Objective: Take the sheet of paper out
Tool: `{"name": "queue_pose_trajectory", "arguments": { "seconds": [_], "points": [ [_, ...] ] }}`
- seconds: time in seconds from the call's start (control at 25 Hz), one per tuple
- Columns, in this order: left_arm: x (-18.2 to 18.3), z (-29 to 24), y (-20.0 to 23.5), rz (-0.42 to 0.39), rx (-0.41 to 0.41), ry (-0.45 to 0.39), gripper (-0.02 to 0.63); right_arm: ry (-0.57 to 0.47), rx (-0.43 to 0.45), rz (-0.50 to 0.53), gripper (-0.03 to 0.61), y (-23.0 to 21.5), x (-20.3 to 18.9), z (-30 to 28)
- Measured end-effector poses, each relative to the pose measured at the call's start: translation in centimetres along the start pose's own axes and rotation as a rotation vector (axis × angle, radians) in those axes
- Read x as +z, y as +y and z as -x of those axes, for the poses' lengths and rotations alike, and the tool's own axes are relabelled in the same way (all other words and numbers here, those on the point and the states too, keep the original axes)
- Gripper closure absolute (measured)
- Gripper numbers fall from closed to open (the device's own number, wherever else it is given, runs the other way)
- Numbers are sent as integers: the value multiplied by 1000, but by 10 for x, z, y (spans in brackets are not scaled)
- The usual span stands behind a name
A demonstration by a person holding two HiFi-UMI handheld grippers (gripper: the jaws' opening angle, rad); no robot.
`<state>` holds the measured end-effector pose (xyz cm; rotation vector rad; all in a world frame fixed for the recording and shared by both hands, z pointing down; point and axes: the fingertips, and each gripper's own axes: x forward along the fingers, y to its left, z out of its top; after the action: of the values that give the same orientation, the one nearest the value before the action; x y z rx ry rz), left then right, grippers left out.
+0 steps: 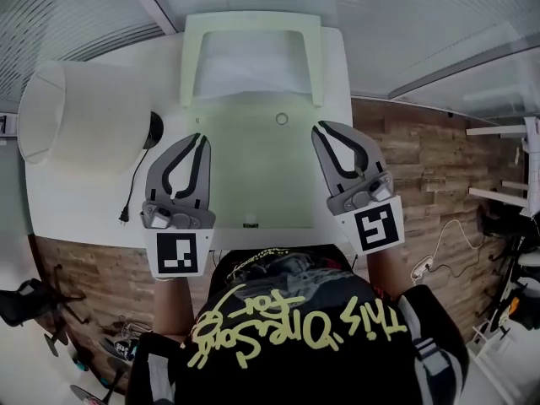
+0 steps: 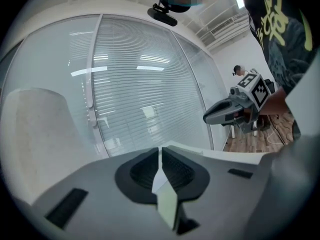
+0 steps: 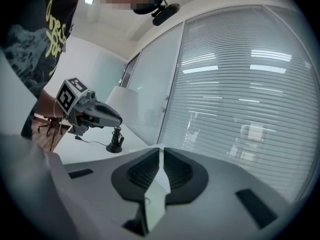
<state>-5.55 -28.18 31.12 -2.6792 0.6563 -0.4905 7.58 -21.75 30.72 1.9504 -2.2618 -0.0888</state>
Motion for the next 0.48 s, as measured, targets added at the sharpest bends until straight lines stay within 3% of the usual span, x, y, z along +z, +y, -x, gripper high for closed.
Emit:
{"name": "queue_pose_trajectory", "arguments": {
  "seconds": [0.08,0.2,0.28,0.4,0.48],
  "points": [
    [-2,-7,0,-75,-25,2,603,102,14,108,568,0,-15,-1],
    [-9,-16,1,-114,-36,19,603,272,75,290,558,3,-39,-3],
    [-11,-22,2,-104,-43,17,603,278,70,302,509,4,-42,-8],
    [-21,-29,3,-120,-43,47,600,285,75,312,494,8,-47,-17],
    [-31,-33,0,-132,-45,78,545,283,79,324,478,12,-51,-25]
  ]
}}
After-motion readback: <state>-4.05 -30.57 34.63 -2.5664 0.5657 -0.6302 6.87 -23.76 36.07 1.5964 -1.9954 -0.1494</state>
